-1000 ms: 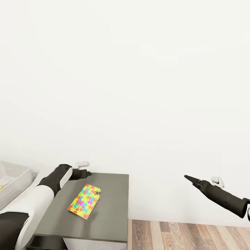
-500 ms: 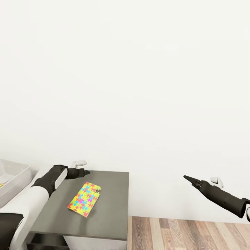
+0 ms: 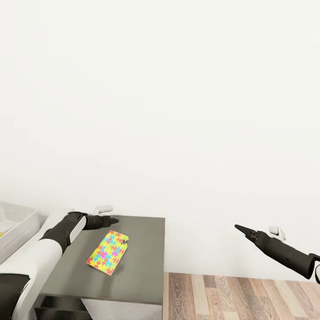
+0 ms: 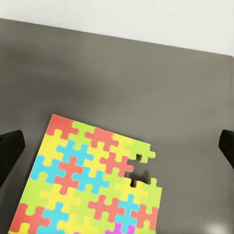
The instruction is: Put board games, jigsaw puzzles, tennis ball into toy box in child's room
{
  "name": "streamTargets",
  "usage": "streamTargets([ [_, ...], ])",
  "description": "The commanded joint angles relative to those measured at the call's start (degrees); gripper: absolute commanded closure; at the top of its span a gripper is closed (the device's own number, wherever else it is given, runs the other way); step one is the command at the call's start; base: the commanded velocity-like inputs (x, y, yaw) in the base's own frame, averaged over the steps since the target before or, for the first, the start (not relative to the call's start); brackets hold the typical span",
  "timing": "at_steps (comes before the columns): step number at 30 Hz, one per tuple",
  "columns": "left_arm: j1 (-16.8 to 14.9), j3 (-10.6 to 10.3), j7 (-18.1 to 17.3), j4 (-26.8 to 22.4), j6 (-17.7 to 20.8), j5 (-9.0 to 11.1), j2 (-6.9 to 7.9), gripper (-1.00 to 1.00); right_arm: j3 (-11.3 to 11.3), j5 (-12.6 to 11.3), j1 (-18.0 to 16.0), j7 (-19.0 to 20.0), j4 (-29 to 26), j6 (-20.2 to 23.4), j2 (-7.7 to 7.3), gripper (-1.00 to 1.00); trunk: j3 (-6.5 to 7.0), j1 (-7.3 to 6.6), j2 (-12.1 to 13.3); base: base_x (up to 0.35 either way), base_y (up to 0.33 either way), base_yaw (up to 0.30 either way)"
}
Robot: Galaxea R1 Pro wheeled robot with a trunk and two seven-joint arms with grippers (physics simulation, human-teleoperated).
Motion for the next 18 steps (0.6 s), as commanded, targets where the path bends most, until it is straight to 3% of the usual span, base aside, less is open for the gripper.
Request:
streamTargets([
  [1, 0.0, -0.4, 0.1, -0.1, 0.3, 0.6, 0.07, -1.00, -0.1, 0.4, -0.1, 0.5, 0.0, 0.3, 0.01, -1.00, -0.18, 0.01, -0.1, 0.000, 0.000, 0.000],
  [18, 0.2, -0.4, 0.0, 2.3, 0.4, 0.6, 0.14, -1.00, -0.1, 0.4, -0.1, 0.4, 0.0, 0.2, 0.01, -1.00, -1.78, 0.01, -0.1, 0.000, 0.000, 0.000],
])
